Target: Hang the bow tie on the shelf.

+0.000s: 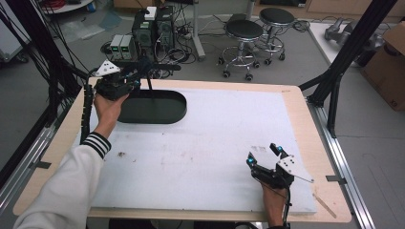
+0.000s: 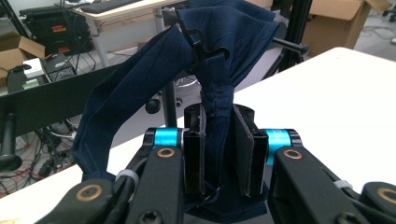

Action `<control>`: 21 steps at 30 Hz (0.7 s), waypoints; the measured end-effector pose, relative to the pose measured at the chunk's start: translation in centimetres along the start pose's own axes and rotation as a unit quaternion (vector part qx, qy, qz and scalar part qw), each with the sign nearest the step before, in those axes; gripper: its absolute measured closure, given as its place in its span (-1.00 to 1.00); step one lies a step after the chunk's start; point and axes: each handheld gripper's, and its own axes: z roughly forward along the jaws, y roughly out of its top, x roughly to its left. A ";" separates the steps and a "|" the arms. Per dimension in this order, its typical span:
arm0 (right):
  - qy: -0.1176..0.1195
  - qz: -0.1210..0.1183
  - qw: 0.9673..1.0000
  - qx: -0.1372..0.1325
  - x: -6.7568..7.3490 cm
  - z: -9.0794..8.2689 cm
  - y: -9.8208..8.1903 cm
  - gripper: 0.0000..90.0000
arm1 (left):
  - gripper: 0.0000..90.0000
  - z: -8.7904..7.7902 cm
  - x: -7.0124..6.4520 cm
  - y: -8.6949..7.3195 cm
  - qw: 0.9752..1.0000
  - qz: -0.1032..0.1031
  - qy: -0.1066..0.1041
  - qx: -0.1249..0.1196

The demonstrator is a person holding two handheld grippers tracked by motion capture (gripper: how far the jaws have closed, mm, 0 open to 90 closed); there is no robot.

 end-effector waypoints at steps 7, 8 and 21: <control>-0.003 -0.006 1.000 -0.003 0.1 -0.1 0.0 -0.77 | 0.67 0.7 0.2 0.0 1.000 0.013 0.003 0.009; -0.003 -0.006 1.000 -0.003 0.1 -0.1 0.0 -0.77 | 0.67 0.9 0.2 -0.1 1.000 0.011 0.002 0.007; -0.003 -0.005 1.000 -0.003 0.1 -0.1 0.0 -0.77 | 0.67 2.2 1.5 -0.8 1.000 -0.013 0.018 0.015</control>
